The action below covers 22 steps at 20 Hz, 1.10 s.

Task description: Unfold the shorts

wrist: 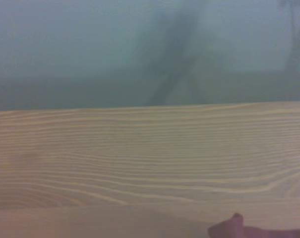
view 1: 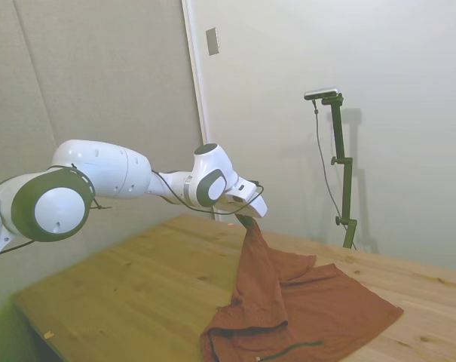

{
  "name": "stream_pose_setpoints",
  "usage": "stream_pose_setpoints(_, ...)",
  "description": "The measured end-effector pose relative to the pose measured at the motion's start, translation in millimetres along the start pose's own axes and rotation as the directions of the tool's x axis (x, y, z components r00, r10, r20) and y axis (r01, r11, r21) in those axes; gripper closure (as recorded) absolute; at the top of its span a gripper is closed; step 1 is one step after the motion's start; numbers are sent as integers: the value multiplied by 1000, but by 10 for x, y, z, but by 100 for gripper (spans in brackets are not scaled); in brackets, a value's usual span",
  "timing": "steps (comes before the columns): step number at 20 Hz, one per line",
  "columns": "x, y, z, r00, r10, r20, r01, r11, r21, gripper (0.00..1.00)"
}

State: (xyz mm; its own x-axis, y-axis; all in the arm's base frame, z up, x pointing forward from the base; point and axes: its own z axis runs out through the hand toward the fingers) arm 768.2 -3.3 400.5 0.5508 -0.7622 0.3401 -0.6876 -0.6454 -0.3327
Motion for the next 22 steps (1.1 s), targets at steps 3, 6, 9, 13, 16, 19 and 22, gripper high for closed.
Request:
stream_pose_setpoints(3,-107,-48,170,1000,-10,0,10,1000,-20,0)
stream_pose_setpoints(6,-95,-13,212,1000,-7,4,7,1000,-28,0)
stream_pose_setpoints(9,-65,21,208,1000,-5,4,5,1000,-31,0)
stream_pose_setpoints(13,-92,25,220,1000,-11,10,12,999,-32,0)
stream_pose_setpoints(16,-95,-5,129,1000,-21,11,21,999,-24,0)
stream_pose_setpoints(19,-20,39,-58,1000,-15,8,15,1000,-23,0)
stream_pose_setpoints(22,103,146,-309,1000,-4,-9,4,1000,-24,0)
